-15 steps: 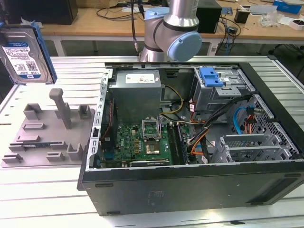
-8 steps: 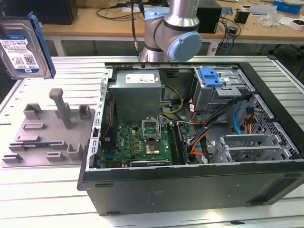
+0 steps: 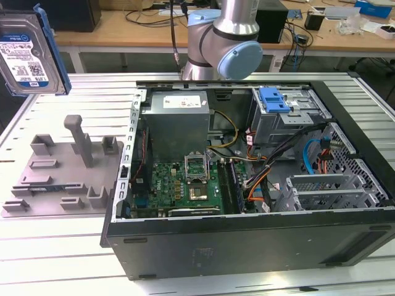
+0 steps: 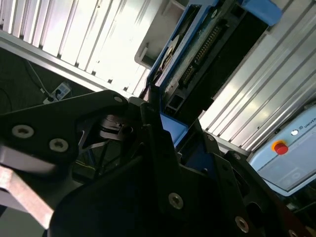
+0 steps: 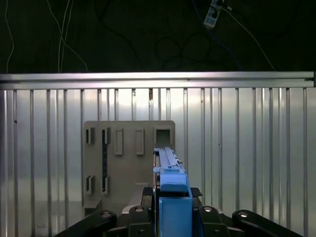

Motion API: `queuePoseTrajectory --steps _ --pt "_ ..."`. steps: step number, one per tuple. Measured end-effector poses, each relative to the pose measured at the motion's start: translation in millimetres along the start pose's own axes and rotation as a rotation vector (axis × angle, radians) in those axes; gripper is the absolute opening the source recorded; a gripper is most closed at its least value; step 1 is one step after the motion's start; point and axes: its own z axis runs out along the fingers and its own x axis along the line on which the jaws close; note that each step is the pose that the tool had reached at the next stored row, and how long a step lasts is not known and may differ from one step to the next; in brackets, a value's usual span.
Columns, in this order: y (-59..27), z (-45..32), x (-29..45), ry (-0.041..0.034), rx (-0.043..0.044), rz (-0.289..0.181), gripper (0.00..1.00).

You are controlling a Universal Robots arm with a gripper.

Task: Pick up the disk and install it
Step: 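Pick up the disk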

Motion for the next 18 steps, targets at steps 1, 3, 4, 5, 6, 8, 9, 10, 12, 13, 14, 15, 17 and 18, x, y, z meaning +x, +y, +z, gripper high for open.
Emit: queuePoseTrajectory --steps 1,3,4,5,6,8,9,10,12,13,14,15,17,18 --pt "0.0 0.0 0.0 0.0000 0.0000 0.000 0.36" --pt "-0.2 -0.3 0.1 0.0001 -0.0002 0.000 0.36" --pt "-0.3 -0.3 0.1 0.0001 -0.0002 0.000 0.36" --pt "-0.3 -0.3 0.1 0.0001 -0.0002 0.000 0.36" --pt "-0.4 -0.4 0.2 0.0001 0.0001 0.000 0.36" --pt "-0.3 -0.9 0.3 0.0002 0.0001 0.000 0.36" --pt "-0.4 -1.1 0.7 0.0002 0.0003 0.000 0.36" --pt "-0.4 -1.3 1.3 0.0001 0.0006 0.000 0.36" --pt "-0.4 -1.8 3.4 0.0002 0.0006 0.000 0.36" --pt "-0.5 -1.9 4.8 0.0002 0.0008 0.000 0.36" --pt "-1.3 -2.4 7.4 0.0002 0.0007 0.000 0.36" --pt "-2.6 -2.9 9.9 0.0003 0.0008 0.000 0.36" --pt "-6.3 -3.8 14.8 0.0004 0.0006 0.000 0.36" --pt "-8.2 -4.2 17.1 0.0004 0.0007 0.000 0.36"
